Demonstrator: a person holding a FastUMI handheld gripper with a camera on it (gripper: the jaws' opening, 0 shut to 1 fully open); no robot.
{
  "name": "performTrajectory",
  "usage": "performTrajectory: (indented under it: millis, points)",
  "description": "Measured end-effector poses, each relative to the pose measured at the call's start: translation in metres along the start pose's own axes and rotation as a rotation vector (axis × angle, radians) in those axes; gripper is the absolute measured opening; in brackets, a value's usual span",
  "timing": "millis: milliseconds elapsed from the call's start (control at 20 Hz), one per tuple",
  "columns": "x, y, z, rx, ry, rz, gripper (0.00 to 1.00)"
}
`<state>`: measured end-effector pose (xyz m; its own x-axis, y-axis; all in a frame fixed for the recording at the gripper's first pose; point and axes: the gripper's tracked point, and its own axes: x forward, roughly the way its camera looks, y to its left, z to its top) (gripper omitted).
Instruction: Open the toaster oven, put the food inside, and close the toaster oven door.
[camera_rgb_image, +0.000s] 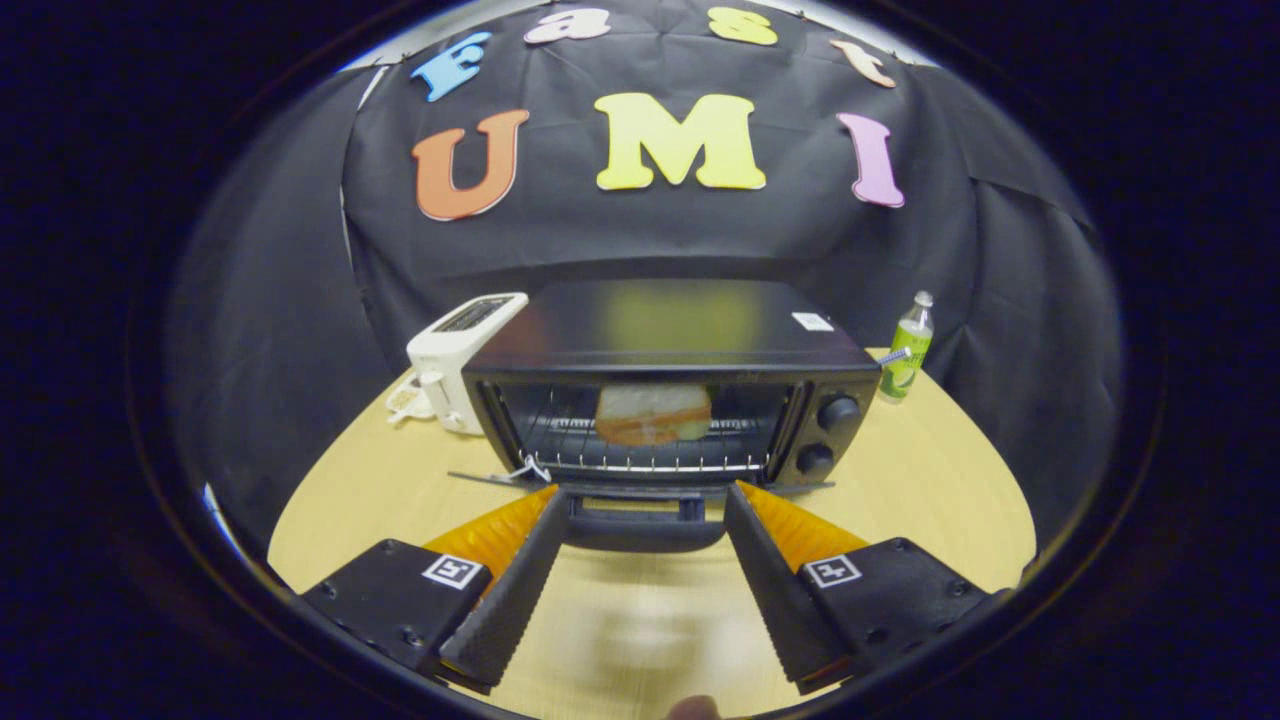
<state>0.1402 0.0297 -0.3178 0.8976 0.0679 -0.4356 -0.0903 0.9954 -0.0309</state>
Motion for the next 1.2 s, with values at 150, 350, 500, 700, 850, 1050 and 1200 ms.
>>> performTrajectory:
  millis: [150, 350, 500, 700, 850, 1050, 1200]
  points:
    - [0.019, -0.001, -0.045, -0.009, 0.082, -0.021, 1.0]
    - [0.037, 0.001, -0.049, -0.016, 0.086, -0.034, 1.0]
    - [0.036, 0.003, -0.043, -0.041, 0.071, -0.024, 1.0]
    - [0.025, 0.003, -0.029, -0.047, 0.05, -0.02, 1.0]
    - [0.009, 0.001, -0.003, -0.057, -0.013, -0.02, 1.0]
    - [-0.019, -0.002, 0.045, -0.039, -0.087, -0.003, 1.0]
    - [-0.058, -0.007, 0.094, -0.013, -0.173, 0.0, 1.0]
